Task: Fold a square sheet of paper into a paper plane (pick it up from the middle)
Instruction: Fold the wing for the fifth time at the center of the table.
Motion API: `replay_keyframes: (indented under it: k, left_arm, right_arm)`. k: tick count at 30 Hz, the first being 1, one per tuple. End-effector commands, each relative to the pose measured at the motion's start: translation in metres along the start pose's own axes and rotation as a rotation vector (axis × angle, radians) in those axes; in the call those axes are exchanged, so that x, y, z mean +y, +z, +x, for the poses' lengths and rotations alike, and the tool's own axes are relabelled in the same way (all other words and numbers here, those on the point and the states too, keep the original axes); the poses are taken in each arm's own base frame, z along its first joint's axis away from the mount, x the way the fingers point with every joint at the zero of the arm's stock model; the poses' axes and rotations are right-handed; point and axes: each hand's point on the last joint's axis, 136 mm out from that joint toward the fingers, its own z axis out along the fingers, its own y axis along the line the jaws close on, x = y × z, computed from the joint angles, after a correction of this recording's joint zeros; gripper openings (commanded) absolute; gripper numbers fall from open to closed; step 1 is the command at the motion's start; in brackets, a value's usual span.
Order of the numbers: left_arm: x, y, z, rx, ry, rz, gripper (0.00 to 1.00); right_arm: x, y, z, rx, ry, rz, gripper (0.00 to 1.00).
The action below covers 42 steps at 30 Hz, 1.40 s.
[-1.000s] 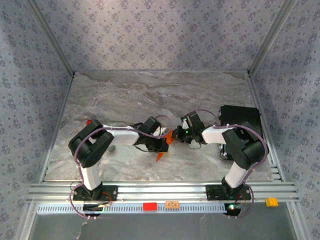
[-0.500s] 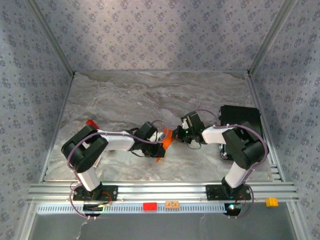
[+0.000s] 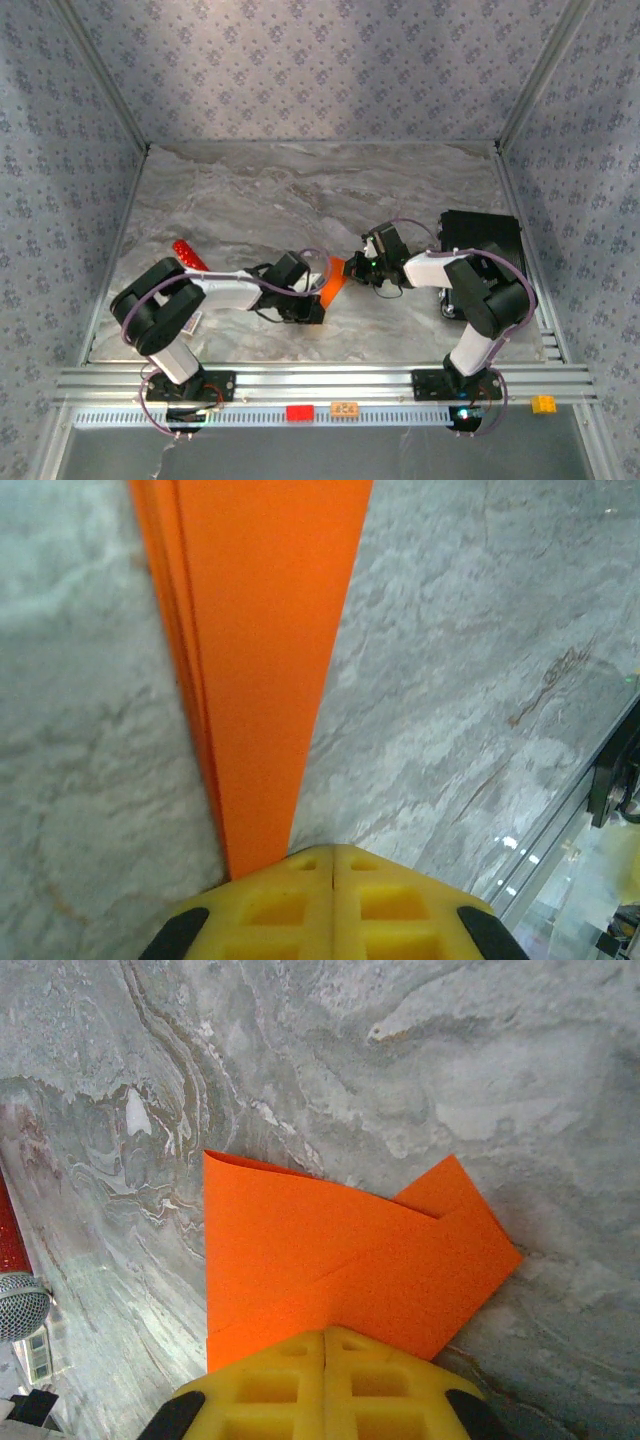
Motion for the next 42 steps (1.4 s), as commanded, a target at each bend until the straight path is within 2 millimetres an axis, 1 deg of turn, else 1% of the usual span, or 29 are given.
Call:
replay_keyframes:
  k: [1, 4, 7, 12, 15, 21, 25, 29, 36, 42]
  left_arm:
    - [0.024, -0.002, 0.039, 0.104, -0.089, -0.078, 0.05]
    - [0.018, -0.007, 0.037, 0.086, -0.073, -0.052, 0.05]
    - [0.003, -0.015, 0.032, 0.049, -0.038, -0.002, 0.05]
    - [-0.010, -0.040, 0.019, -0.061, 0.014, 0.012, 0.05]
    - [-0.010, -0.053, 0.007, -0.128, 0.007, 0.021, 0.05]
    - [0.000, -0.068, -0.020, -0.209, -0.051, 0.010, 0.05]
    - [0.002, -0.070, -0.035, -0.229, -0.065, 0.004, 0.05]
    - [0.002, -0.067, -0.048, -0.230, -0.067, -0.004, 0.05]
    - [0.012, -0.063, -0.068, -0.243, -0.104, -0.022, 0.06]
    - [0.022, -0.057, -0.079, -0.244, -0.150, -0.030, 0.07]
  right_arm:
    - [-0.042, 0.001, 0.013, 0.031, 0.062, 0.160, 0.02]
    - [-0.041, 0.002, 0.013, 0.031, 0.058, 0.153, 0.02]
    - [-0.038, 0.001, 0.012, 0.030, 0.055, 0.145, 0.03]
    - [-0.033, 0.001, 0.010, 0.033, 0.041, 0.128, 0.03]
    - [-0.029, 0.000, 0.009, 0.029, 0.028, 0.109, 0.03]
    - [-0.017, 0.000, 0.006, 0.034, -0.002, 0.066, 0.04]
    - [-0.014, -0.001, 0.005, 0.033, -0.011, 0.056, 0.04]
    - [-0.011, 0.000, 0.007, 0.044, -0.021, 0.043, 0.04]
    - [0.001, -0.005, 0.003, 0.033, -0.056, 0.007, 0.05]
    - [0.010, -0.013, -0.001, 0.013, -0.075, -0.009, 0.07]
